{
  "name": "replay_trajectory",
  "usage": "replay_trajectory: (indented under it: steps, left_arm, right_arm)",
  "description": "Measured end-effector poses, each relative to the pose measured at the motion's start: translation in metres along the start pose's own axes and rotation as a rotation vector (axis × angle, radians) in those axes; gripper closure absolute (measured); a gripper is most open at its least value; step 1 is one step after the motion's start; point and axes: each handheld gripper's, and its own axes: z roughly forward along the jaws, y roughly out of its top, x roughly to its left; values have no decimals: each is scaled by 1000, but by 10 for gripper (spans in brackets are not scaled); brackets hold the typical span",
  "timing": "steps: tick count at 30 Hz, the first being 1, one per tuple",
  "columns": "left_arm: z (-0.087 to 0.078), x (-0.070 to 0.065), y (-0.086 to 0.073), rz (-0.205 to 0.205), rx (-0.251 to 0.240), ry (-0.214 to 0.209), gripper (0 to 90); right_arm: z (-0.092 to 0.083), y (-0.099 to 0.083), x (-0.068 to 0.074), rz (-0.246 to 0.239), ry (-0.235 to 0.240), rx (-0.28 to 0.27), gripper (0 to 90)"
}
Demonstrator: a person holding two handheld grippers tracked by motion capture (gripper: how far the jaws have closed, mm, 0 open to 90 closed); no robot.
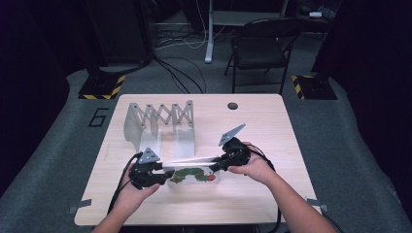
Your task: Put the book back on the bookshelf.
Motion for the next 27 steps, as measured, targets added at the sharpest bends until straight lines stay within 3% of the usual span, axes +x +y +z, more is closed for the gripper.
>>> replay_trajectory:
  steps: [15,27]
  left_arm:
    - [2,0,6,-20,-3,-17,439]
    - [6,0,9,-3,4,-23,383]
  right_arm:
    - [-8,-6,-4,33,-45,-21,655]
    - [-9,-11,-6,45,-67,-24,619]
